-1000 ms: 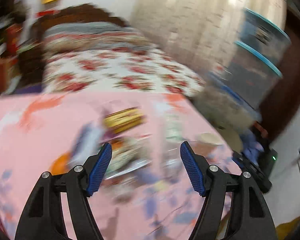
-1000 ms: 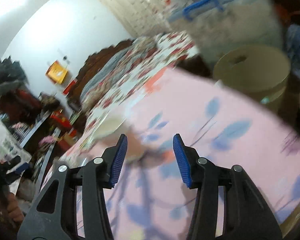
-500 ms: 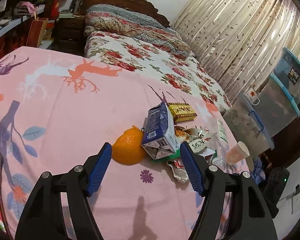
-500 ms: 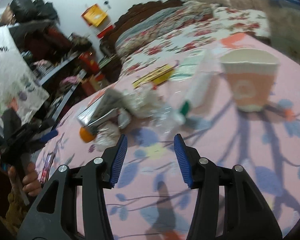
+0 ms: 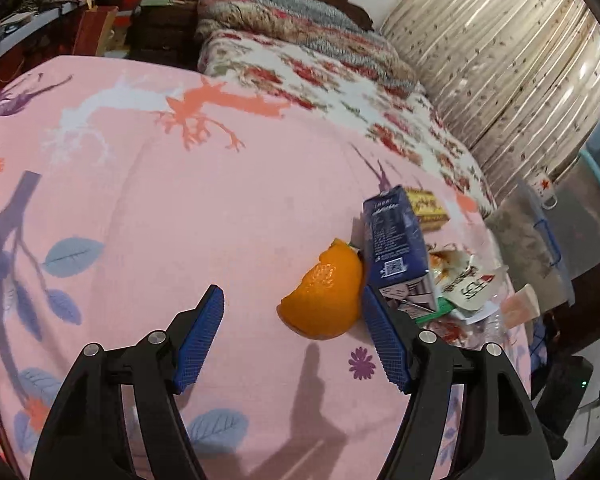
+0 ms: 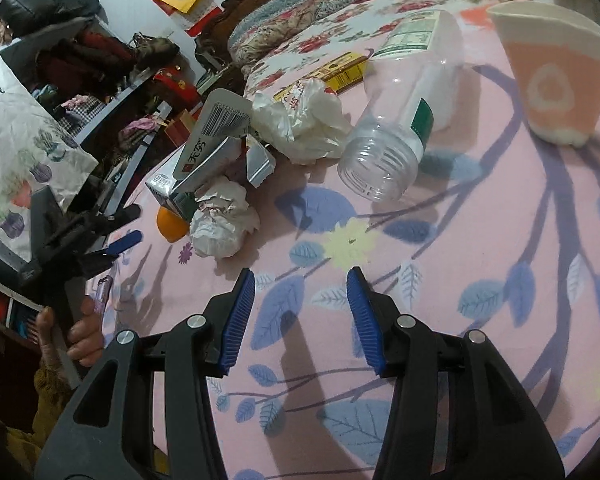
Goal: Collect trash
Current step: 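Bring both open tools back to the orange peel and crumpled paper, then grasp the orange peel with the left tool while the right tool grasps crumpled white paper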
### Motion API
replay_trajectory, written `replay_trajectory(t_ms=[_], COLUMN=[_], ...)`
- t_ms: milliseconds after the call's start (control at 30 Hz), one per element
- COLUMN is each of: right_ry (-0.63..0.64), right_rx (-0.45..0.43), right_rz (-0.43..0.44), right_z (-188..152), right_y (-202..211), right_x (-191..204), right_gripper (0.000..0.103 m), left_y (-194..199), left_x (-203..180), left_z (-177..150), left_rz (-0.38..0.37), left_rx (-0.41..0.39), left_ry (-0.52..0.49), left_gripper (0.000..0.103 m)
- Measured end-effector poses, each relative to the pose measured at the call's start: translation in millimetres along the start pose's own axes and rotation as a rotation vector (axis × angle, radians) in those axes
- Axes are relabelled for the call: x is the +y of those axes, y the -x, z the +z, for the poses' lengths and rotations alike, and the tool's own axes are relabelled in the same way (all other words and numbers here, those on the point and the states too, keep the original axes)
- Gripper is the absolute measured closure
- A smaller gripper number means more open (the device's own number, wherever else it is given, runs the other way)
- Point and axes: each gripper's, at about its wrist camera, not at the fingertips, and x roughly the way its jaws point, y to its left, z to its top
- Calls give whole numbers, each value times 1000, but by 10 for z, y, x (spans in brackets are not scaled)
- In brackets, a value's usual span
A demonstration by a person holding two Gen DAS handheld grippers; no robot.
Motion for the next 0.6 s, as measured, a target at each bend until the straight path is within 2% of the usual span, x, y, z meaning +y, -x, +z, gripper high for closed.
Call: replay_trajectory(t_ms=[133,300,367,400,433,600], right_ry=[15,10,9,8,7,10], right_rx=[-6,-8,-9,-9,-10,-13], right_rz=[-3,6,6,6,6,5], right_z=[-25,-39,-40,-40,-41,-54], right_y=[1,14,18,14,17,35], right_x=[10,-15,-24,-20,-21,-17], right_gripper=[52,52,52,52,52,52], left_y=[-168,-249,-263,-263,-266,-193], left_x=[57,66,58,48,27,-161], left_z=[50,54,34,16,-15,-221], left_rz=[-112,-153,-189,-213,-251,-406], left_rx=[34,31,43,52,70,115], left_ry=[66,80,89,91,90,20], left_gripper=[26,26,28,37,40,46])
